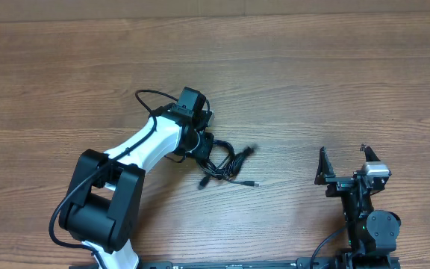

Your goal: Untangle cables

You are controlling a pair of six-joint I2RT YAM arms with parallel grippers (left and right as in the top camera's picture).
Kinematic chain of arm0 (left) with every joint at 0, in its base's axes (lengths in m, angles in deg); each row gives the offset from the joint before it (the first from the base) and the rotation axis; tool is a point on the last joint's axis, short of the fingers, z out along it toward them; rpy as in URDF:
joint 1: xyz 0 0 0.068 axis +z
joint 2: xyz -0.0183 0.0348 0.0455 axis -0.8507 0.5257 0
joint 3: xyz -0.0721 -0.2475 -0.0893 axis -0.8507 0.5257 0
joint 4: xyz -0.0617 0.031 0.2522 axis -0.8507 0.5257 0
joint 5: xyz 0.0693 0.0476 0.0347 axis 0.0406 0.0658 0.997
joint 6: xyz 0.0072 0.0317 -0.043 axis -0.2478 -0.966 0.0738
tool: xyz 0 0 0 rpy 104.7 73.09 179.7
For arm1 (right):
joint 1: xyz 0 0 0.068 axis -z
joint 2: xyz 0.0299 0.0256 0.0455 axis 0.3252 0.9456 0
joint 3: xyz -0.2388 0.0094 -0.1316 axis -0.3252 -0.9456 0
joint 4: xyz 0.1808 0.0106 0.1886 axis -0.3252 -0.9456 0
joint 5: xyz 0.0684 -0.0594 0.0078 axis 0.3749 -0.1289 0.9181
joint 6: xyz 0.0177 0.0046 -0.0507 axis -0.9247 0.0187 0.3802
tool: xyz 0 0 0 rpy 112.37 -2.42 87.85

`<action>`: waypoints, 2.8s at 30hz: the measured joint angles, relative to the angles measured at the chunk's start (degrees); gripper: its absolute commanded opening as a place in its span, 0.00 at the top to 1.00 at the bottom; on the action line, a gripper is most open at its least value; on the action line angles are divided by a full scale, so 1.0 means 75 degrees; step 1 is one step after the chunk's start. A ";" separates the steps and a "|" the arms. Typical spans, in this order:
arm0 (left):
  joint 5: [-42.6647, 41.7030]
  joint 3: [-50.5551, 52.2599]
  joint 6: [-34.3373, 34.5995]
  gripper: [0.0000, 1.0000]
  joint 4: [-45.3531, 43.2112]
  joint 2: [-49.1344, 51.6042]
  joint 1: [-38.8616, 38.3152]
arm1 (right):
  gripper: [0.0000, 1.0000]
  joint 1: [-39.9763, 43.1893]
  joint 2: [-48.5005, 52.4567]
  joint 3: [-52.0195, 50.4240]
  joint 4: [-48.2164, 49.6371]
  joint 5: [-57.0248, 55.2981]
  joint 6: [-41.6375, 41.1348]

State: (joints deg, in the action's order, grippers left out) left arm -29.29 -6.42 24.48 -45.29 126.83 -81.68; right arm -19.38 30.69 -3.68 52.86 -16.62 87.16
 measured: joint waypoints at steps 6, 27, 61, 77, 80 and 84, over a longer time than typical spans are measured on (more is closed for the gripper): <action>-0.0166 -0.0041 0.0102 0.96 0.0052 0.0000 0.0003 | 0.00 0.0000 0.0000 0.0000 -0.0003 0.0000 0.0003; -0.0227 -0.1533 -0.1431 0.96 0.0627 -0.2582 0.0000 | 0.00 0.0000 0.0000 0.0000 0.0003 0.0000 0.0003; -0.0382 -0.1536 -0.1113 0.96 0.1107 -0.2885 0.0000 | 0.00 0.0000 0.0000 0.0000 0.0178 0.1364 -0.3416; -0.2617 -0.1536 0.0650 0.96 -0.0326 -0.2885 0.0003 | 0.00 0.0000 0.0527 0.1259 0.0216 0.3462 -0.6216; -0.3171 -0.1536 0.0446 0.96 -0.0338 -0.2885 0.0000 | 0.00 0.0000 0.1131 0.1708 0.0321 0.3818 -0.6266; -0.3500 -0.1536 0.0294 0.96 -0.0358 -0.2885 0.0000 | 0.00 0.0000 0.1874 0.1862 0.1119 0.4325 -0.6330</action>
State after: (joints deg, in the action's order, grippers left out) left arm -55.54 -17.94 26.69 -47.98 105.19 -81.68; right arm -19.38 44.75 10.29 61.26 15.81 39.69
